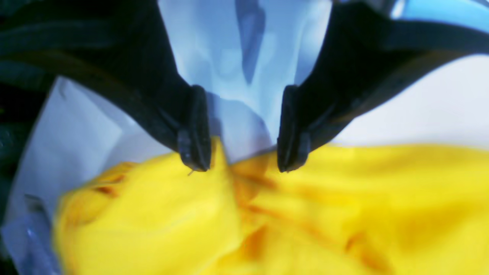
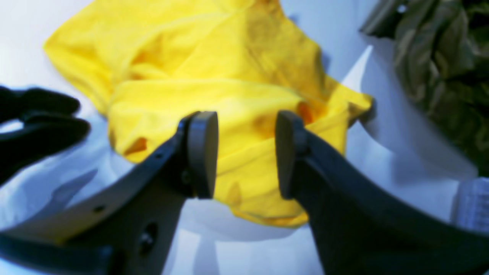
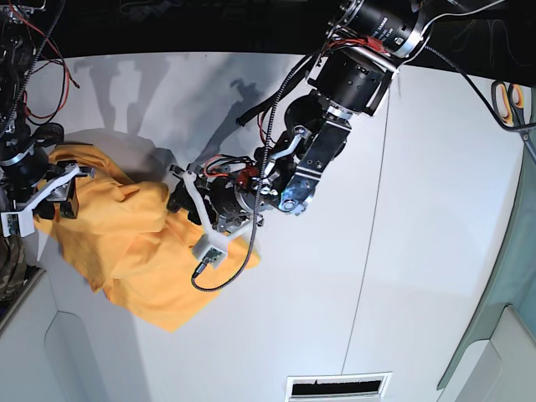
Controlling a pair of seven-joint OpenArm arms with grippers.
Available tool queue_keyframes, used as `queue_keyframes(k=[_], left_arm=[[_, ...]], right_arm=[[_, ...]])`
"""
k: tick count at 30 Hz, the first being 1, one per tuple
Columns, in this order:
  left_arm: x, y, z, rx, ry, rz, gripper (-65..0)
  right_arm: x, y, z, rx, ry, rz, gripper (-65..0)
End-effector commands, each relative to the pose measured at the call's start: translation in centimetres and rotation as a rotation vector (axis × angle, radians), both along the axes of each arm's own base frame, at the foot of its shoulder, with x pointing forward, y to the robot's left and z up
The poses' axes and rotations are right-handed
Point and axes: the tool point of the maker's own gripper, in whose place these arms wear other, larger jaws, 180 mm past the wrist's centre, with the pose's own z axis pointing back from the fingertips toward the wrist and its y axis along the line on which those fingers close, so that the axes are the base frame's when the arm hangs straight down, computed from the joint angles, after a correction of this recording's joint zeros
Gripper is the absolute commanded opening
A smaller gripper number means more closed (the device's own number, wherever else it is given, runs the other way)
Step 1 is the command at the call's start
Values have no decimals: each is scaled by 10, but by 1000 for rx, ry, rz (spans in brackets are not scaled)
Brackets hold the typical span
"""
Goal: Layout the t-shirt on the table in an organized manner, then fold the t-shirt properly
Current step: 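Fold the held hem with the left gripper toward the right gripper, then drag the bunched shirt with the left gripper and release the right gripper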
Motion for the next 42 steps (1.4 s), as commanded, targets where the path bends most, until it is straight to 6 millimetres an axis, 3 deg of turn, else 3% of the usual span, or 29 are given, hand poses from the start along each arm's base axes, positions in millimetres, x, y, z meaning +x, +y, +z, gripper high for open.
queue_keyframes(k=[1, 6, 12, 18, 24, 29, 38, 40, 42], left_arm=[[18, -2, 16, -40, -36, 49, -327], [36, 25, 2, -90, 25, 164, -328], [35, 21, 11, -180, 52, 155, -328], [31, 13, 15, -217, 64, 129, -328], [18, -7, 15, -195, 56, 49, -328], [6, -20, 11, -135, 27, -30, -328], [13, -14, 7, -65, -33, -7, -329], [14, -14, 8, -67, -37, -6, -365], [17, -14, 11, -82, -54, 4, -500]], right_arm=[[7, -7, 13, -9, -45, -13, -398], [3, -32, 2, 30, -28, -92, -274], [7, -67, -22, 179, -3, -214, -274], [16, -65, -54, 323, 53, -221, -274], [20, -45, -66, 394, 68, -188, -274], [17, -9, -75, 481, 98, -128, -275], [3, 47, -92, 601, 149, -50, -277], [-3, 54, -97, 628, 158, -54, -277], [-8, 59, -101, 638, 170, -57, -277]])
